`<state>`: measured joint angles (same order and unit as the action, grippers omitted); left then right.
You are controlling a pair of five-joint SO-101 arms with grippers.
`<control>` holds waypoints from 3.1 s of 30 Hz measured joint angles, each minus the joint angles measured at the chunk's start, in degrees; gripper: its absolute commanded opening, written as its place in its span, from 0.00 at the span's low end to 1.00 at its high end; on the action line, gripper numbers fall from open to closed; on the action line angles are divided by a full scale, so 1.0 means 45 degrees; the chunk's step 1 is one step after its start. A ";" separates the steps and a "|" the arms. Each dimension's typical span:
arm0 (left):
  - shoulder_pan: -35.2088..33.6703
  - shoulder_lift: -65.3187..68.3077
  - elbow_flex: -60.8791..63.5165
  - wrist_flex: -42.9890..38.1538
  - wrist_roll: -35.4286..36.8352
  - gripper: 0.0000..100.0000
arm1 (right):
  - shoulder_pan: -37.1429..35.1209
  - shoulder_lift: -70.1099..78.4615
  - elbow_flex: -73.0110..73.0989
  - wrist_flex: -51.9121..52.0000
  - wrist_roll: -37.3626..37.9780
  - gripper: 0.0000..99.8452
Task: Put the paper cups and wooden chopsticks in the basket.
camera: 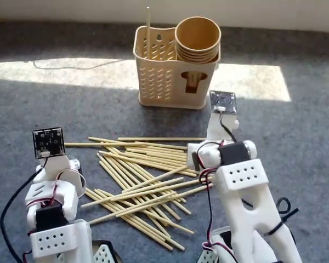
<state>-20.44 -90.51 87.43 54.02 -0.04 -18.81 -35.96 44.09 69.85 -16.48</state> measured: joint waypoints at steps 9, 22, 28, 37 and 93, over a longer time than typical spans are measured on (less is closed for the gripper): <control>0.0000 -0.2286 0.1016 0.0000 0.0000 0.04 | -0.0098 0.2403 -0.0098 -0.0410 -0.3243 0.11; 0.0000 -0.2911 0.1133 0.0215 -0.0020 0.04 | -0.0098 0.5353 -0.0117 -0.2872 -0.4591 0.11; 0.0000 -0.2911 0.1133 0.0215 -0.0020 0.04 | 0.0078 0.6173 -0.0527 -0.2891 -0.5333 0.11; 0.0000 -0.2911 0.1133 0.0215 -0.0020 0.04 | 0.0586 0.6720 -0.1016 -0.2891 -0.5529 0.11; 0.0000 -0.2911 0.1133 0.0215 -0.0020 0.04 | 0.0703 0.0234 -0.2188 -0.1758 -0.5118 0.01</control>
<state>-20.44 -103.60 92.53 54.99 -0.13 -15.65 -34.90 34.24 61.93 -39.52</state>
